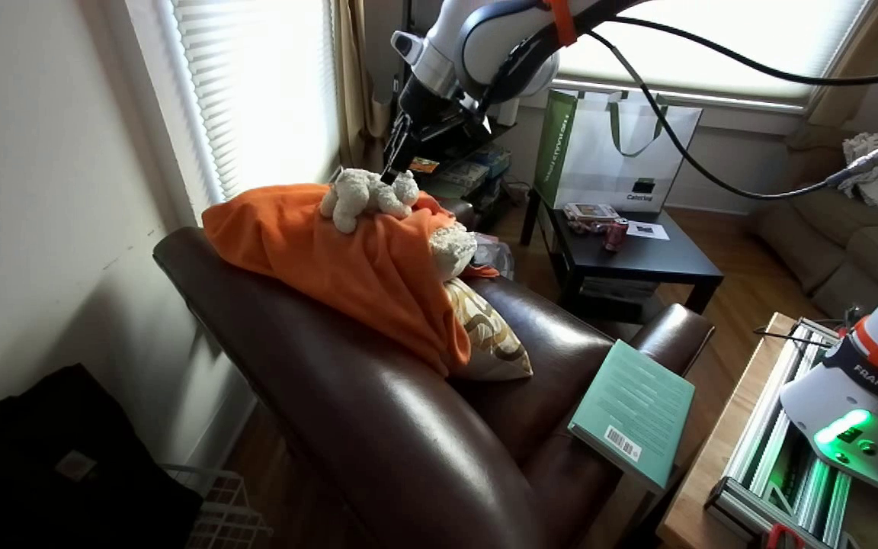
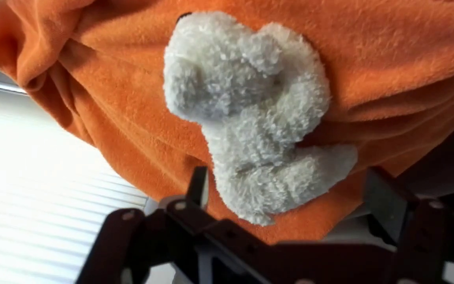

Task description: Move the fluffy to the armrest on the left

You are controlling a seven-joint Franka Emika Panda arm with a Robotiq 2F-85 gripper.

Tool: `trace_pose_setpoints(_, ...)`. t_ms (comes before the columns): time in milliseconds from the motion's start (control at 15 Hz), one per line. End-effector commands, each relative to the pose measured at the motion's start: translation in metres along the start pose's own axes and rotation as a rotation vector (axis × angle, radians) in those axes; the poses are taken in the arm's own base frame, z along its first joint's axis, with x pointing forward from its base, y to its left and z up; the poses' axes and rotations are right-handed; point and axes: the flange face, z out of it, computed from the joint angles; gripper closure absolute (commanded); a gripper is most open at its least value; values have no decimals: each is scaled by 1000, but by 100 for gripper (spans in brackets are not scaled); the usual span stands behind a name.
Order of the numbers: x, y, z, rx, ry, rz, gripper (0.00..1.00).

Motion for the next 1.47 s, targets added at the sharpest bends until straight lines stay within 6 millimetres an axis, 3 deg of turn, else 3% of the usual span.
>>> trace_pose_setpoints(0, 4, 8, 35, 12, -57, 47, 0)
trace_pose_setpoints(133, 2, 10, 54, 26, -71, 81, 2)
trace_pose_setpoints(200, 1, 12, 64, 24, -67, 101, 18)
trace_pose_setpoints(400, 4, 17, 80, 23, -61, 138, 40)
trace_pose_setpoints(933, 11, 19, 67, 20, -61, 136, 99)
trace_pose_setpoints(1200, 13, 18, 61, 13, -57, 141, 100)
trace_pose_setpoints(1400, 18, 16, 45, -1, -62, 119, 97)
